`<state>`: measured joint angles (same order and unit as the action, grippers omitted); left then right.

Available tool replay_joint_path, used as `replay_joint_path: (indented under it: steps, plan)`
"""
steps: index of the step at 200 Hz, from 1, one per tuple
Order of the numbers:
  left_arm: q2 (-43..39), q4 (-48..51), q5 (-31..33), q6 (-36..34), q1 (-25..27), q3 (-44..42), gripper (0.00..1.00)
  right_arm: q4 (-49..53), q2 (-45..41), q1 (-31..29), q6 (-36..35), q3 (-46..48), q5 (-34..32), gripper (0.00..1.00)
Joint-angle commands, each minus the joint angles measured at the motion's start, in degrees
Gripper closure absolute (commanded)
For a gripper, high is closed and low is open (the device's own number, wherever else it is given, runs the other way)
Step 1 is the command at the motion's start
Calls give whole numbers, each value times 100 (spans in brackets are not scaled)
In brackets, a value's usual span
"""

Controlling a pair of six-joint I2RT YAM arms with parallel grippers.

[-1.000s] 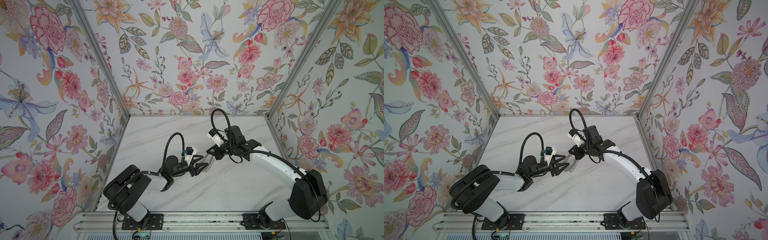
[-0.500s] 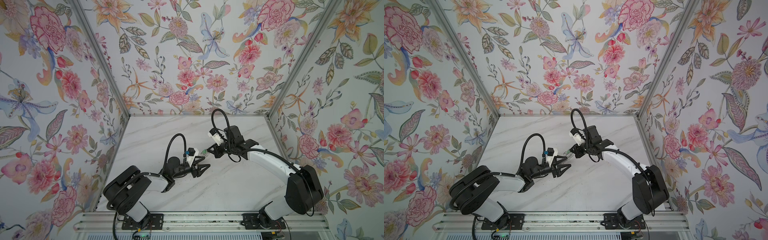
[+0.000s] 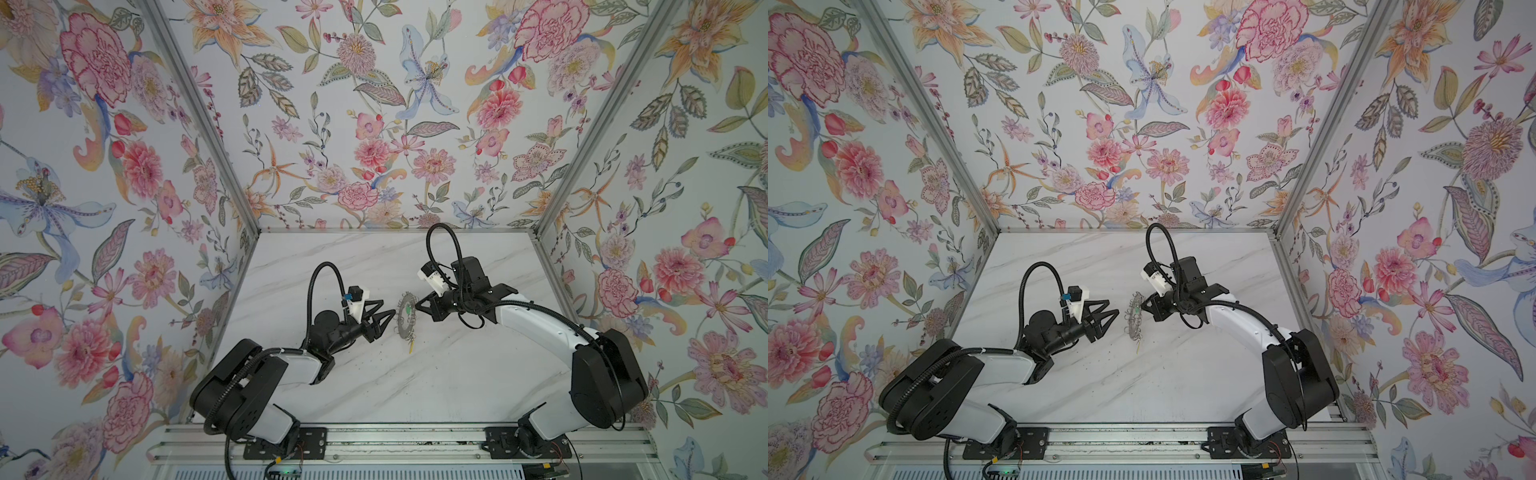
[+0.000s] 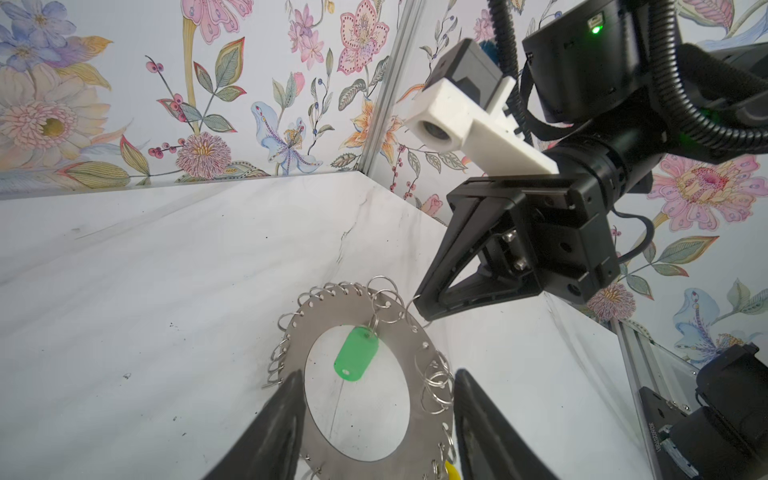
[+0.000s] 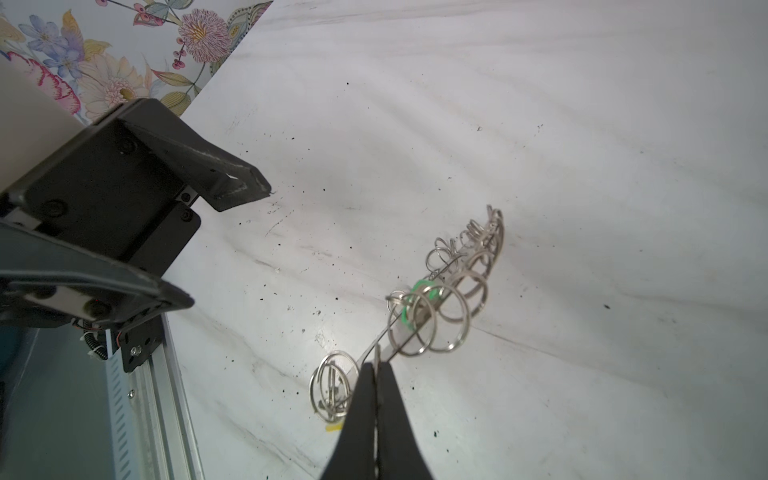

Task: Remove the keys from the keyring

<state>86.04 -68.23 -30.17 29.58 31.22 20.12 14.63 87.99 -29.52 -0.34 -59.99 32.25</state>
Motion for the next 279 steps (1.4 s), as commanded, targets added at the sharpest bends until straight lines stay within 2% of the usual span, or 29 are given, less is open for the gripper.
replay_joint_path:
  steps: [1, 38, 60, 92, 121, 166, 279]
  plan:
    - [181, -114, -229, 105, -11, 139, 44, -113, -115, 133, -112, 192, 89, 95]
    - [299, 175, -411, 1, 15, 379, 46, -347, -210, 259, -100, 509, 178, 95]
    - [667, 441, -523, -164, 25, 573, 46, -391, -203, 297, -116, 535, 287, 95]
    - [923, 1078, -849, -640, 24, 982, 46, -378, -183, 340, -162, 506, 384, 95]
    - [1240, 798, -1210, -599, 24, 1239, 47, -328, -141, 352, -233, 479, 422, 95]
    - [1873, 363, -1678, -325, 128, 1608, 56, -252, -174, 363, -255, 442, 435, 95]
    - [2028, 1399, -1013, -1349, 345, 2121, 70, -242, -127, 310, -232, 397, 493, 94]
